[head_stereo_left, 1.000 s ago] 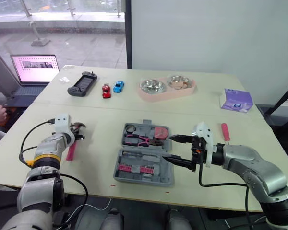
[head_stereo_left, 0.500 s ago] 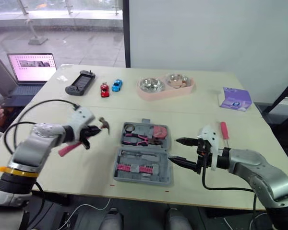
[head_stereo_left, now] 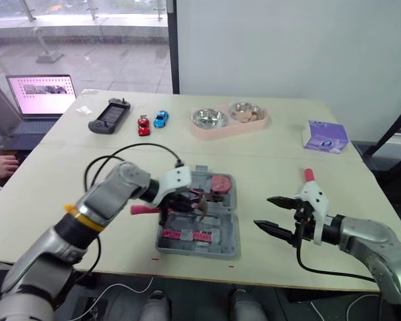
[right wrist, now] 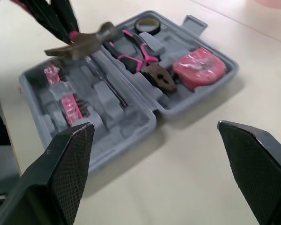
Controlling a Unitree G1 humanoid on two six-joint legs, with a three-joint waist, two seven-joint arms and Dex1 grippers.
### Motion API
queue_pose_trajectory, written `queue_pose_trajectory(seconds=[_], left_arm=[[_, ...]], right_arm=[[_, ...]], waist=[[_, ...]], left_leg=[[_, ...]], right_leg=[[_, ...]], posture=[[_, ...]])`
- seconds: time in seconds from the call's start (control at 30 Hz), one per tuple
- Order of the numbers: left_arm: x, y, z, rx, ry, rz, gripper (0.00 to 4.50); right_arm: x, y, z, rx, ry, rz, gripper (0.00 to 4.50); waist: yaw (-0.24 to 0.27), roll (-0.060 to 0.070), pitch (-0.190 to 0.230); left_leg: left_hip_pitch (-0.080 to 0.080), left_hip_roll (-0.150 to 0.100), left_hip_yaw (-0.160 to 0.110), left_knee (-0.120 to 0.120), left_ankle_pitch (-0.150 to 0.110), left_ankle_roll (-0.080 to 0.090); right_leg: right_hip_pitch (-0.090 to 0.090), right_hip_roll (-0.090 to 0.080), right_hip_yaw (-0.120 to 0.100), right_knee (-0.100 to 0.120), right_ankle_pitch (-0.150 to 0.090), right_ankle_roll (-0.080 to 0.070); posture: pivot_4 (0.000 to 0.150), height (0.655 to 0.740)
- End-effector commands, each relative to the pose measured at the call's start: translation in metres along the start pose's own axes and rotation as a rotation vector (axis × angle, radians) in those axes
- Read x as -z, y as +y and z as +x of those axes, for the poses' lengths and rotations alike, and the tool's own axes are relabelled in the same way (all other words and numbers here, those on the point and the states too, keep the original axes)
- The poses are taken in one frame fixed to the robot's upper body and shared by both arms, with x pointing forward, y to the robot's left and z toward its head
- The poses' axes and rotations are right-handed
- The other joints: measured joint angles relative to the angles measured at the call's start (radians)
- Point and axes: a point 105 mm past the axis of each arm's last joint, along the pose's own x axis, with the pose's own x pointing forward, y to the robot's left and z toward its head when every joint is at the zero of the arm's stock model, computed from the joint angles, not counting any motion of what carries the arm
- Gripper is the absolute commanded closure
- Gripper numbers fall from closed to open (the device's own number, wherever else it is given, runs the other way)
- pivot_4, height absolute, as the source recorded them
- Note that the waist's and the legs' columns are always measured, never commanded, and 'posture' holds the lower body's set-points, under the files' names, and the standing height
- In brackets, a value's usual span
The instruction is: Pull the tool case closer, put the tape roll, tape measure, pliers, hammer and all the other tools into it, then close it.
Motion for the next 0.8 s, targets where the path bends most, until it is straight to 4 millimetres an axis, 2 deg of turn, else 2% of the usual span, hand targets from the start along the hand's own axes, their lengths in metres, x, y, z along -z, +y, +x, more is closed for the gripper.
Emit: queue_pose_trajectory(seconds=[0.03,0.27,0.33,0.47,0.63,0.8], left_arm=[[-0.011,0.002,0.014,0.005,0.063,0.074,4.47],[-0.023,-0.004,0.039,0.026,0.165,0.130,4.47],[-0.019,-0.001,0.045,-0.003,0.234,0.155,4.47],[-0.025,-0.004,0.055,-0.004,0.212,0.167,4.47],[-0.028,-0.013,0.063,0.031,0.198,0.165,4.47],[-0.030,-0.021,0.069,0.079,0.171,0.130,4.47]], right_arm=[[-0.011,0.007,-0.004,0.001,-0.025,-0.054,0.00],[-0.006,0.009,-0.006,0.025,-0.026,-0.042,0.00],[-0.005,0.010,-0.005,0.029,-0.028,-0.040,0.00],[-0.005,0.011,-0.004,0.036,-0.034,-0.034,0.00],[0.007,0.007,-0.008,0.042,-0.028,-0.021,0.00],[0.003,0.008,-0.005,0.037,-0.040,-0.025,0.00]], waist=[[0.000,0.000,0.000],[0.001,0.000,0.000],[0.003,0.000,0.000],[0.001,0.000,0.000],[0.001,0.000,0.000],[0.001,0.001,0.000]], left_leg=[[0.000,0.000,0.000,0.000,0.000,0.000],[0.000,0.000,0.000,0.000,0.000,0.000],[0.000,0.000,0.000,0.000,0.000,0.000],[-0.001,0.000,0.000,0.000,0.000,0.000],[0.000,0.000,0.000,0.000,0.000,0.000],[0.000,0.000,0.000,0.000,0.000,0.000]], right_leg=[[0.000,0.000,0.000,0.000,0.000,0.000],[0.000,0.000,0.000,0.000,0.000,0.000],[0.000,0.000,0.000,0.000,0.000,0.000],[0.000,0.000,0.000,0.000,0.000,0.001],[0.000,0.000,0.000,0.000,0.000,0.001],[0.000,0.000,0.000,0.000,0.000,0.001]], posture=[[0.150,0.7400],[0.150,0.7400],[0.150,0.7400],[0.150,0.7400],[0.150,0.7400],[0.150,0.7400]])
